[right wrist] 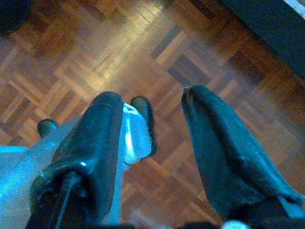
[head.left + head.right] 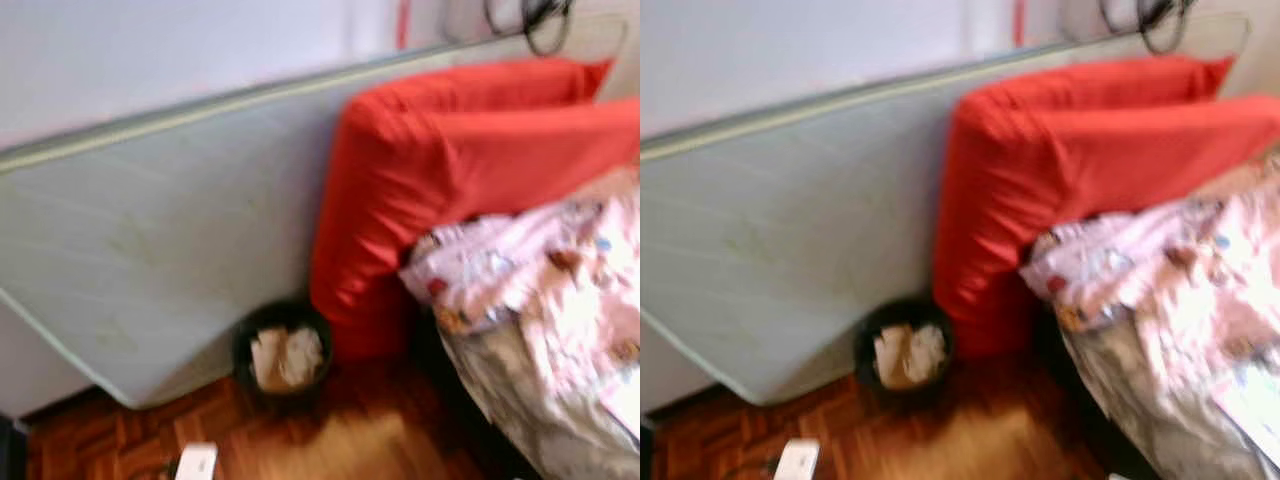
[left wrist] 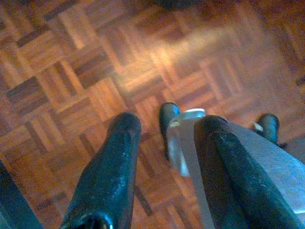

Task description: Clean up the room

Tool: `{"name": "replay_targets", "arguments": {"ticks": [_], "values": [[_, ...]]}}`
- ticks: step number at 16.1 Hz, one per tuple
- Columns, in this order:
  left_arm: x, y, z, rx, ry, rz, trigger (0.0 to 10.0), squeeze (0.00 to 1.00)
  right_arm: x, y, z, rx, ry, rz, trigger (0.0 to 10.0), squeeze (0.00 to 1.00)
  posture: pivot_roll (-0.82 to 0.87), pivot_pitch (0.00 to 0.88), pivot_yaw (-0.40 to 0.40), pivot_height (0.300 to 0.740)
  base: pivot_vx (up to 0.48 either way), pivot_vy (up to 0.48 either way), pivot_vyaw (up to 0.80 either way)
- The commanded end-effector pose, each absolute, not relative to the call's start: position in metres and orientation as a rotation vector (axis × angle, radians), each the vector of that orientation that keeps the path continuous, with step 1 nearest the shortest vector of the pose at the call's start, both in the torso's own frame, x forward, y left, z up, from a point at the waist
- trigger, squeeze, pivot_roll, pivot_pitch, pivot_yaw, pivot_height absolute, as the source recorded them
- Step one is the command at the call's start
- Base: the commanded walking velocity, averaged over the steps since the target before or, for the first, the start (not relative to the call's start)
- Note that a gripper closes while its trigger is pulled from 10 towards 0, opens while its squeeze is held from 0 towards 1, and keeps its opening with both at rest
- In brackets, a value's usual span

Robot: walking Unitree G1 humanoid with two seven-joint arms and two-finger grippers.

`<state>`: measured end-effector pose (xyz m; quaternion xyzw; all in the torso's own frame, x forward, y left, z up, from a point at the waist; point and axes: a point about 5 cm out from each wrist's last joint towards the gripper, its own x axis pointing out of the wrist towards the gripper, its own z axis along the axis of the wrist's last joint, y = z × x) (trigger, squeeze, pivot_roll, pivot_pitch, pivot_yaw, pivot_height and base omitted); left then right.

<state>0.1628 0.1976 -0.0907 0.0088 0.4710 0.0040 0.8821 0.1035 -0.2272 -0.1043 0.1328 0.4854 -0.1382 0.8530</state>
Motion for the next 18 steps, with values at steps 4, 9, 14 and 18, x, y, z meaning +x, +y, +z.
{"name": "replay_targets", "arguments": {"ticks": [4,9,14,18], "values": [[0.152,0.203,-0.094,0.052,1.008,-0.006,10.0,0.00,0.101,-0.227,-0.105,0.295,1.033,-0.294,10.0,0.00,0.06,0.018,-0.010,0.740,0.000,0.000,-0.14],[0.134,0.218,-0.097,0.031,1.031,0.021,10.0,0.00,0.103,-0.227,-0.105,0.284,1.035,-0.278,10.0,0.00,0.06,0.012,-0.008,0.740,0.000,0.000,-0.75],[0.139,0.223,-0.094,0.018,1.007,0.028,10.0,0.00,0.104,-0.222,-0.105,0.284,1.039,-0.252,10.0,0.00,0.04,0.000,0.023,0.740,0.000,0.000,-0.72],[0.161,0.202,-0.090,0.017,0.980,-0.001,10.0,0.00,0.102,-0.219,-0.107,0.294,1.042,-0.254,10.0,0.00,0.03,0.000,0.042,0.740,0.000,0.000,-0.70]]}}
